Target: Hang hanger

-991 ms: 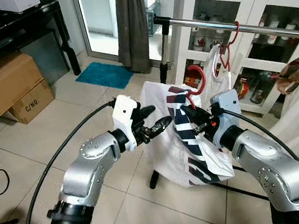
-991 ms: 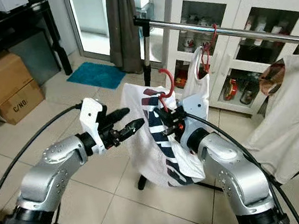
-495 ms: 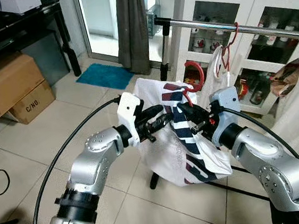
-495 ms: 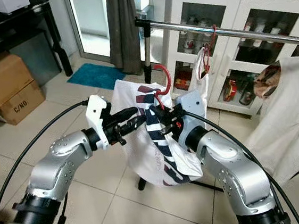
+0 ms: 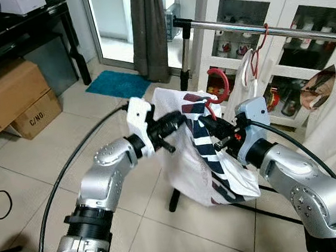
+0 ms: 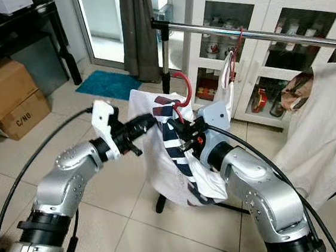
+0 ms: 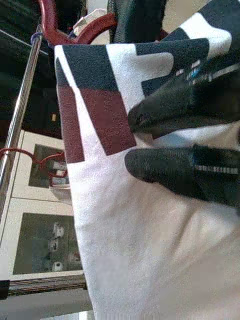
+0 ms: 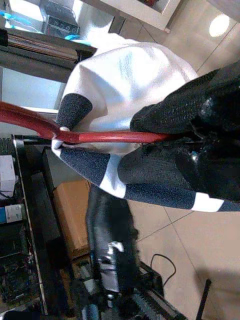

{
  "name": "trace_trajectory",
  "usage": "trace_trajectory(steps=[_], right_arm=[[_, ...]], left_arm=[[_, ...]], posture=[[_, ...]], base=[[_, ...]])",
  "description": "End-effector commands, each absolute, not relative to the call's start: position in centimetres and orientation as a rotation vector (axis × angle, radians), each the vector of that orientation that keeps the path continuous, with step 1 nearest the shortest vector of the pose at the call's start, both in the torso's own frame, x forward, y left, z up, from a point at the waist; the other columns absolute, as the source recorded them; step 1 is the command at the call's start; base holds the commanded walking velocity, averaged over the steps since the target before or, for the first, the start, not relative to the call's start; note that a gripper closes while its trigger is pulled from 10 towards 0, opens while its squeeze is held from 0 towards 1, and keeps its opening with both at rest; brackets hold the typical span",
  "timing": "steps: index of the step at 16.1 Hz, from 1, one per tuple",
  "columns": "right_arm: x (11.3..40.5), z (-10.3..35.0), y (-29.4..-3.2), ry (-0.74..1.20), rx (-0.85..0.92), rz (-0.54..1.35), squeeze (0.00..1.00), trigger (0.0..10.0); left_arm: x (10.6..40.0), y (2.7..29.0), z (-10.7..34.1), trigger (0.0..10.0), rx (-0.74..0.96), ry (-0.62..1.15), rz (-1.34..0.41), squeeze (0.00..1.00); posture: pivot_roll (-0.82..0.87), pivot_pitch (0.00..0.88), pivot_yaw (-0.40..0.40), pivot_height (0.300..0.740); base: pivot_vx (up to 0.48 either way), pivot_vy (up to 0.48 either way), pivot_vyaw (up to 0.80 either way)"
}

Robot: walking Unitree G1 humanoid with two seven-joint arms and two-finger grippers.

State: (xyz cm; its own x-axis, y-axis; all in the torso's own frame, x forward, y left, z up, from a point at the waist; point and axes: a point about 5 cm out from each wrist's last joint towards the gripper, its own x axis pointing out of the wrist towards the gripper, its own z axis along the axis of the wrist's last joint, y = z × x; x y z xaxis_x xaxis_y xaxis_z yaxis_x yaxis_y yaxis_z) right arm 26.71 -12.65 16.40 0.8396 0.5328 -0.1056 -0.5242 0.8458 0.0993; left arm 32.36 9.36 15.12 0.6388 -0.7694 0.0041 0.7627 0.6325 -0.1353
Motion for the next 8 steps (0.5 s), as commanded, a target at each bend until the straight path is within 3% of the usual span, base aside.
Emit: trace_trajectory(steps=[1,5,6,7,8], right_arm=[[26.8,17.6,-13.0,0.079,0.066,0.544,0.00,10.0],[27.0,17.4,-13.5,0.098,0.058,0.501,0.00,10.0],[27.0,17.3,-13.5,0.098,0.057,0.499,0.00,10.0],[27.0,17.4,-13.5,0.098,0.050,0.503,0.00,10.0],[27.0,17.4,-13.4,0.097,0.045,0.507,0.00,10.0]], left_arm=[[32.6,9.3,15.3,0.0,-0.140,0.048,-0.871,0.00],[32.1,9.5,15.7,0.0,-0.205,0.011,-0.866,0.00],[31.7,9.3,16.3,10.0,-0.263,-0.020,-0.906,0.00],[31.3,9.0,17.0,10.0,-0.291,-0.061,-0.962,1.00],[31.2,8.9,17.2,10.0,-0.293,-0.072,-0.984,1.00]], posture=[[-0.07,0.000,-0.009,0.710],[-0.07,0.000,-0.006,0.710],[-0.07,0.000,-0.006,0.710],[-0.06,0.000,-0.011,0.710],[-0.06,0.000,-0.011,0.710]], base=[[0.000,0.000,0.00],[0.000,0.000,0.00],[0.000,0.000,0.00],[0.000,0.000,0.00],[0.000,0.000,0.00]])
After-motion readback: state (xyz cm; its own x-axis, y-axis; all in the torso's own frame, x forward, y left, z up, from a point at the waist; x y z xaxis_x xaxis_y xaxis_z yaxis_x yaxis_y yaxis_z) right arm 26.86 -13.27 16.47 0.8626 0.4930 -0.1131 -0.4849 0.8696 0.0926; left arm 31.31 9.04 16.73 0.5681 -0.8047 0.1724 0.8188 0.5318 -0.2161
